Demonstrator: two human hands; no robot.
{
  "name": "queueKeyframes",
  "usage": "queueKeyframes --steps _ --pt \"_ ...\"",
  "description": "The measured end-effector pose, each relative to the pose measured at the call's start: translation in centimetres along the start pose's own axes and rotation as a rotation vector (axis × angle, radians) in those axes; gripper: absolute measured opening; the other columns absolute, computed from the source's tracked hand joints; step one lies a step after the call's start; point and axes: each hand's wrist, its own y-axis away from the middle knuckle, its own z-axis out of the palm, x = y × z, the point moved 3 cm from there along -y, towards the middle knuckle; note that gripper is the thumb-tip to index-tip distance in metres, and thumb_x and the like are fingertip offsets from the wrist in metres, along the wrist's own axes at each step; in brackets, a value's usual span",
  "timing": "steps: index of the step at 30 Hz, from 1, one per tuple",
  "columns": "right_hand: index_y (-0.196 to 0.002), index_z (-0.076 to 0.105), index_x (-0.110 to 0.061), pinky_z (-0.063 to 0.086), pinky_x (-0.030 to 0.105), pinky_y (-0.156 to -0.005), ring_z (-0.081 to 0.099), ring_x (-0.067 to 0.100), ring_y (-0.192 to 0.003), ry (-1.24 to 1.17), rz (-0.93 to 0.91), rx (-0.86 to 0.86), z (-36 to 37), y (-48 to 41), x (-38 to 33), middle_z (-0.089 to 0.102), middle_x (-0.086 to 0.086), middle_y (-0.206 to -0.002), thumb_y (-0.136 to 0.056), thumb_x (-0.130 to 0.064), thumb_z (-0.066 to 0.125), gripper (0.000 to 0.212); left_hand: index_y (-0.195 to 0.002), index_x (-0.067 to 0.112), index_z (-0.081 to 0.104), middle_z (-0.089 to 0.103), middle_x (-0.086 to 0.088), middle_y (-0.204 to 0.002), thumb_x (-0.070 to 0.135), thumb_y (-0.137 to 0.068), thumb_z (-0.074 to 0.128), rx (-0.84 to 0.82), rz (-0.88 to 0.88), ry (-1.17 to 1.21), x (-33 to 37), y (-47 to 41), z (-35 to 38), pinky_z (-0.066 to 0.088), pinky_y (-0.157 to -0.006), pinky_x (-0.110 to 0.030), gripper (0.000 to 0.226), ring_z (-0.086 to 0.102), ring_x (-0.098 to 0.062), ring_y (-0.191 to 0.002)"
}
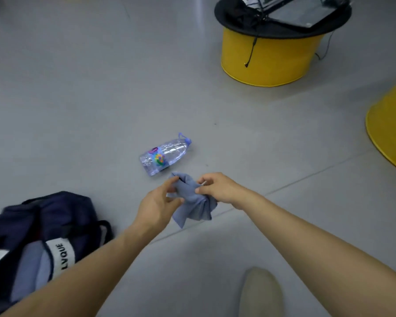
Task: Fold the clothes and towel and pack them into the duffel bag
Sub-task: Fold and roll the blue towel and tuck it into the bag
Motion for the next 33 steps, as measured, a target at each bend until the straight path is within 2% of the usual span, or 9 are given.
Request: queueKeyframes --steps 3,6,9,13,16,19,22,27,33 --pt "-0.101 0.064 -0.011 0.052 0.026 -0.068 0.058 0.016 -0.078 -0.038 -0.033 -0.163 3.9 2.4 -7.7 0.062 0.004 -0.09 -0.095 -0.017 0.063 0.008 -0.137 0.053 0.039 0.055 0.03 -0.112 0.032 -0.087 0.075 0.123 0.026 0.056 0.3 4.8 -7.2 0.048 -0.074 -0.019 0.065 0.065 0.001 -0.093" --pt "-0.097 0.059 -0.015 0.056 0.03 -0.07 0.061 0.02 -0.08 -0.092 -0.079 -0.231 8.1 4.9 -14.3 0.059 0.006 -0.09 -0.097 -0.017 0.06 0.002 -0.112 0.04 0.048 0.06 0.025 -0.113 0.032 -0.085 0.076 0.278 0.011 0.113 -0.6 9.9 -13.5 0.05 -0.074 -0.022 0.04 0.066 0.001 -0.094" --pt "-0.099 0.06 -0.012 0.056 0.031 -0.07 0.065 0.02 -0.082 -0.106 -0.096 -0.249 11.3 6.9 -18.8 0.065 0.004 -0.092 -0.098 -0.017 0.059 0.006 -0.107 0.038 0.057 0.066 0.019 -0.108 0.038 -0.082 0.078 0.268 0.008 0.047 -1.8 13.8 -16.7 0.054 -0.082 -0.031 0.032 0.065 -0.002 -0.098" --pt "-0.098 0.062 -0.015 0.056 0.031 -0.074 0.068 0.02 -0.085 -0.098 -0.1 -0.281 15.2 9.3 -22.7 0.068 0.002 -0.092 -0.099 -0.017 0.058 0.005 -0.101 0.036 0.063 0.065 0.022 -0.091 0.031 -0.09 0.07 0.4 0.053 0.01 -2.8 17.2 -20.1 0.046 -0.072 -0.021 0.014 0.064 0.0 -0.086" --pt "-0.095 0.061 -0.015 0.058 0.032 -0.074 0.07 0.02 -0.087 -0.141 -0.075 -0.242 17.5 10.1 -23.4 0.071 0.002 -0.093 -0.1 -0.018 0.057 0.007 -0.09 0.035 0.061 0.065 0.023 -0.077 0.029 -0.095 0.06 0.442 0.078 0.011 -3.4 18.0 -21.9 0.041 -0.063 -0.022 0.008 0.061 0.008 -0.069" --pt "-0.101 0.061 -0.012 0.059 0.038 -0.085 0.068 0.02 -0.094 -0.065 -0.115 0.007 18.8 10.0 -22.8 0.07 0.003 -0.103 -0.1 -0.026 0.057 0.015 -0.09 0.027 0.055 0.061 0.014 -0.066 0.028 -0.098 0.053 0.425 0.089 0.01 -4.0 17.7 -23.0 0.039 -0.06 -0.029 0.008 0.054 0.004 -0.058" --pt "-0.115 0.062 -0.021 0.049 0.022 -0.078 0.063 0.003 -0.097 0.0 -0.217 0.152 19.9 10.6 -22.4 0.067 -0.011 -0.106 -0.097 -0.037 0.059 0.024 -0.094 0.026 0.05 0.066 0.006 -0.082 0.026 -0.098 0.048 0.421 0.122 0.016 -4.4 17.1 -23.9 0.042 -0.064 -0.035 0.005 0.056 -0.009 -0.064" --pt "-0.115 0.067 -0.033 0.048 0.034 -0.103 0.06 -0.001 -0.115 0.2 -0.351 0.02 21.8 10.9 -21.1 0.07 -0.02 -0.114 -0.079 -0.054 0.068 0.042 -0.102 0.023 0.048 0.062 0.004 -0.092 0.022 -0.101 0.043 0.339 0.128 0.061 -3.9 16.7 -23.5 0.036 -0.063 -0.032 0.006 0.052 -0.008 -0.07" --pt "-0.102 0.069 -0.033 0.052 0.032 -0.093 0.067 0.004 -0.104 0.123 -0.368 -0.17 21.1 12.0 -21.6 0.074 -0.013 -0.104 -0.088 -0.038 0.063 0.016 -0.094 0.031 0.05 0.065 0.008 -0.081 0.027 -0.098 0.046 0.314 0.136 0.181 -3.1 16.6 -22.9 0.045 -0.064 -0.03 0.007 0.056 -0.01 -0.068"
